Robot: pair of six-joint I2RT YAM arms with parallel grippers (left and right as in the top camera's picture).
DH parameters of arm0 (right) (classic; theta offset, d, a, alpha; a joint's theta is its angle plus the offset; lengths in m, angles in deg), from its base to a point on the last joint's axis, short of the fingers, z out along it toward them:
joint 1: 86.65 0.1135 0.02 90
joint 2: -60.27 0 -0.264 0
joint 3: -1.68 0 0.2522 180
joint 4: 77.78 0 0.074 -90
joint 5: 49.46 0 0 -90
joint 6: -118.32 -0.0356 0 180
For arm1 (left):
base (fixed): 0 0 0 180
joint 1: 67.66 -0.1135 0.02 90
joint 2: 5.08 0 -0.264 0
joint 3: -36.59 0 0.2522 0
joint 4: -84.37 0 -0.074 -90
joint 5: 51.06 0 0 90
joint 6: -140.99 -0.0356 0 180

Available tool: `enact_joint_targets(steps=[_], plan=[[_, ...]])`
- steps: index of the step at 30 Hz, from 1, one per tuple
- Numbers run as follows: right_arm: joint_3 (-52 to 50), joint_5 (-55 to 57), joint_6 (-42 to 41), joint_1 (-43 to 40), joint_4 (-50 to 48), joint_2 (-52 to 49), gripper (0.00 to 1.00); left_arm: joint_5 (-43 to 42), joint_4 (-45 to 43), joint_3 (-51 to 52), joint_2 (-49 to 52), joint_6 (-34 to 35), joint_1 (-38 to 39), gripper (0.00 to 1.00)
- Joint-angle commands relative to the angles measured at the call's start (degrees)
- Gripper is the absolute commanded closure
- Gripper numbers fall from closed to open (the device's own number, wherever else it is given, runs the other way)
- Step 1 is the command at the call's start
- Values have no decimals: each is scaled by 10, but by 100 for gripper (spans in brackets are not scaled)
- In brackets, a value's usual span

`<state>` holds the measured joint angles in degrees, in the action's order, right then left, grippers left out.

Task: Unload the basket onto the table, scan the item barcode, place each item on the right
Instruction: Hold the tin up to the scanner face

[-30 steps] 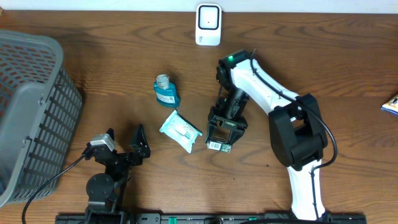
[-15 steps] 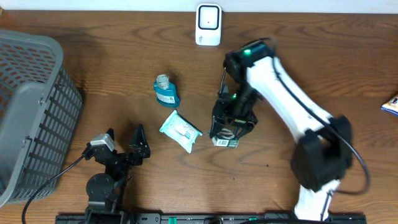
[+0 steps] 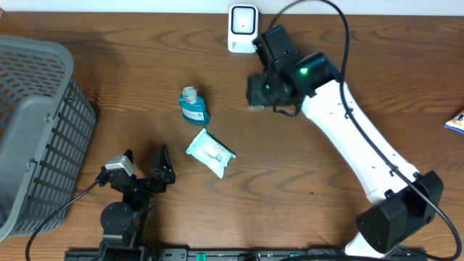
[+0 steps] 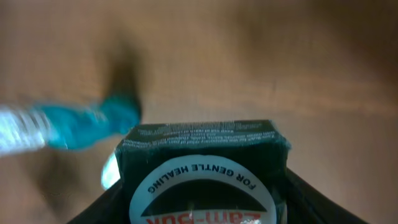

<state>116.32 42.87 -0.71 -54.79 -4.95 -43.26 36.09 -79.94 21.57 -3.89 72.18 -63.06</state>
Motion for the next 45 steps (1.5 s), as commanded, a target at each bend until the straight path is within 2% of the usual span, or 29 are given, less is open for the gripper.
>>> enact_joint_targets(steps=[1, 5, 11, 13, 16, 24, 30, 36, 40, 45], plan=[[2, 136, 7, 32, -64, 12, 67, 7, 19, 10, -2, -1, -2, 2], [1, 187, 30, 48, -146, 11, 66, 7, 19, 10, -2, -1, -2, 2], [-2, 192, 78, 37, -249, 6, 67, 7, 19, 10, -2, -1, -2, 2], [-2, 192, 136, 26, -341, -13, 60, 7, 19, 10, -2, -1, -2, 2], [-2, 192, 173, 15, -404, -36, 60, 7, 19, 10, -2, -1, -2, 3], [-2, 191, 262, -17, -586, -146, 67, 7, 19, 10, -2, -1, -2, 2], [-2, 122, 337, -33, -768, -235, 62, 7, 19, 10, -2, -1, -2, 2], [-1, 105, 340, -47, -948, -320, 57, 7, 19, 10, -2, -1, -2, 2], [11, 51, 340, -63, -1001, -369, 56, 7, 19, 10, -2, -1, -2, 2], [62, 45, 338, -75, -988, -422, 52, 7, 19, 10, -2, -1, -2, 2]])
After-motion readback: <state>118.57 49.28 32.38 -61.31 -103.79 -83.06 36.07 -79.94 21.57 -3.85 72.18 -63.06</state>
